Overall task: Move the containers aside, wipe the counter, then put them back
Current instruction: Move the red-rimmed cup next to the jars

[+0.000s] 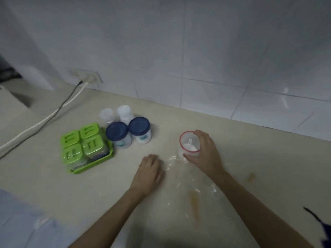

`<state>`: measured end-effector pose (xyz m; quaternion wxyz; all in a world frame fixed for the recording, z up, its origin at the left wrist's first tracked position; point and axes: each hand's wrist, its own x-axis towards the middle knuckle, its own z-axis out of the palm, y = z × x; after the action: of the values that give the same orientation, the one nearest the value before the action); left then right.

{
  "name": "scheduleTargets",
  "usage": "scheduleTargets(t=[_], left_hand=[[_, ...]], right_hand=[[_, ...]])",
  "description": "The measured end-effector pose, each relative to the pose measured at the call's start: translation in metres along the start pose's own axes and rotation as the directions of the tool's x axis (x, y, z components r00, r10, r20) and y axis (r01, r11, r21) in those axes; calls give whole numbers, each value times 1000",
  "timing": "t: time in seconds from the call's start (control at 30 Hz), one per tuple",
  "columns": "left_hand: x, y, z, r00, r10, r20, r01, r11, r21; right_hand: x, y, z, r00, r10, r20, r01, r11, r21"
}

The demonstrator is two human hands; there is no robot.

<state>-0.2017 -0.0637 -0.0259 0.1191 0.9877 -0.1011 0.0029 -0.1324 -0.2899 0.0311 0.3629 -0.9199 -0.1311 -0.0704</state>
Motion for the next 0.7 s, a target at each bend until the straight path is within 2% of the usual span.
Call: scheduleTargets(t=[0.1, 0.23, 0.4, 0.5, 0.7], left_hand=[[-34, -40, -14, 995, -104, 7, 104, 994, 22], [-66, -73, -28, 990, -143, 6, 143, 990, 16], [-90, -109, -28, 990, -137, -27, 137, 990, -18], [-95, -122, -27, 991, -127, -37, 124, 990, -61], [-97, -136, -33, 995, -70, -65, 63, 992, -109]], right_hand=[[-2, -49, 38, 999, -20, 48, 17, 998, 56], [0, -90, 81, 999, -16, 29, 15, 999, 33], [8, -129, 120, 999, -8, 42, 5, 998, 58], [9, -134, 136, 997, 59, 44, -62, 996, 61], [6, -136, 158, 998, 37, 53, -42, 995, 95]])
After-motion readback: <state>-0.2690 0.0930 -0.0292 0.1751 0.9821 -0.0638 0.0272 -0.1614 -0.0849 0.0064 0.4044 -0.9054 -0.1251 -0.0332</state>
